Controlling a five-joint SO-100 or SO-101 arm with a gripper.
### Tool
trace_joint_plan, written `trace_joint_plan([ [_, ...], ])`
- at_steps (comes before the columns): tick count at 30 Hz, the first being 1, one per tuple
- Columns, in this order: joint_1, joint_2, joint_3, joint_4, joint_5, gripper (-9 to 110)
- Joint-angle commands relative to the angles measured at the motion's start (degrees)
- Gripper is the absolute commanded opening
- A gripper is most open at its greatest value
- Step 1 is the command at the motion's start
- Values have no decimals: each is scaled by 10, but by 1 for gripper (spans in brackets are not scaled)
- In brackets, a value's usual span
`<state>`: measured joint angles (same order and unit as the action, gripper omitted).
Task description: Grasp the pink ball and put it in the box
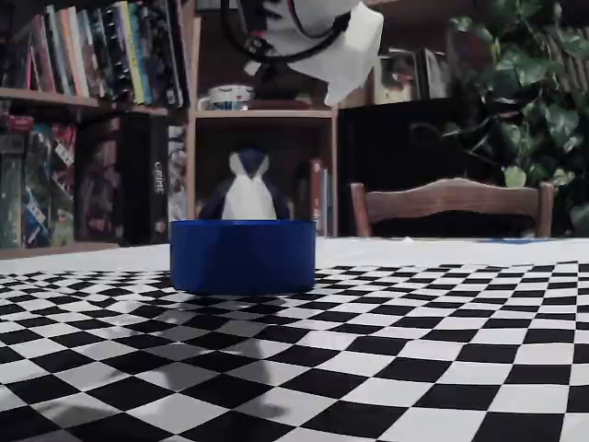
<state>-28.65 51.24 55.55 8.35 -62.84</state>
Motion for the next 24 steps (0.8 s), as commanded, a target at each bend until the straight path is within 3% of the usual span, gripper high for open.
trace_joint_plan([
  [1, 31, 127, 69, -5, 82, 22],
  [3, 52, 184, 131, -5, 116, 1],
  [4, 65, 214, 165, -4, 139, 0],
  [14, 207, 508, 496, 26, 417, 0],
  [24, 282, 864, 838, 70, 557, 0],
])
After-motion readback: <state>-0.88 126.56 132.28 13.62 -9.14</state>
